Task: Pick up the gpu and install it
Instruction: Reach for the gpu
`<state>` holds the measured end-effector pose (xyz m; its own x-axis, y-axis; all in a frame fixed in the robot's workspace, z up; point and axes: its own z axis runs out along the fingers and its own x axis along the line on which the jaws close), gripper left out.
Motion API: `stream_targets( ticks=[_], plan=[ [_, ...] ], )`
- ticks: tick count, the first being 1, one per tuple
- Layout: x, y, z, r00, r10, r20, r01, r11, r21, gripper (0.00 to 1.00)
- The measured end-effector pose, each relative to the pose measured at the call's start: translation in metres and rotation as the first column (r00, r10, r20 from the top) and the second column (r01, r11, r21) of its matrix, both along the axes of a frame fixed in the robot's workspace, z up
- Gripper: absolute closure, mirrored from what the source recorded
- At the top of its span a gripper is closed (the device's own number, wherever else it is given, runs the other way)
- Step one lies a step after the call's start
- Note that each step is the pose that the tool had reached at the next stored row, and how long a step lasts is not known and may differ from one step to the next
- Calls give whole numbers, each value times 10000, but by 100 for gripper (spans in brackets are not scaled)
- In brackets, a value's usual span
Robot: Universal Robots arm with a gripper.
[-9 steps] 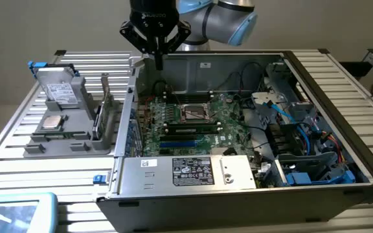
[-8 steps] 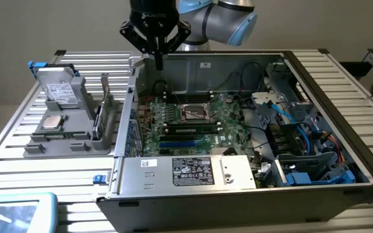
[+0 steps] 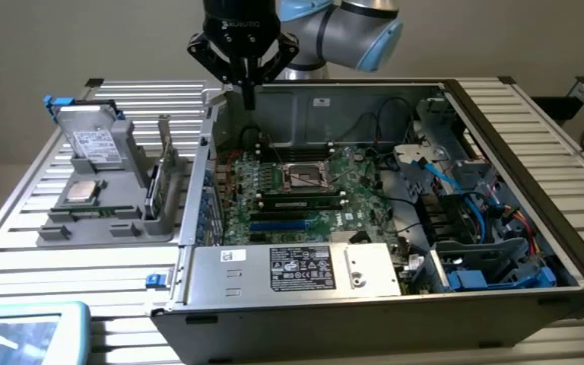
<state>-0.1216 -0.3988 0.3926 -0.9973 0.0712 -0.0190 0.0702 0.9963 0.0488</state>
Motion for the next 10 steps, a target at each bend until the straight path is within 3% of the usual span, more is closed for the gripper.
stream_targets(
  ticks=[10],
  plan=[
    [-104,0,0,10000,0,0,0,10000,0,89]
  ],
)
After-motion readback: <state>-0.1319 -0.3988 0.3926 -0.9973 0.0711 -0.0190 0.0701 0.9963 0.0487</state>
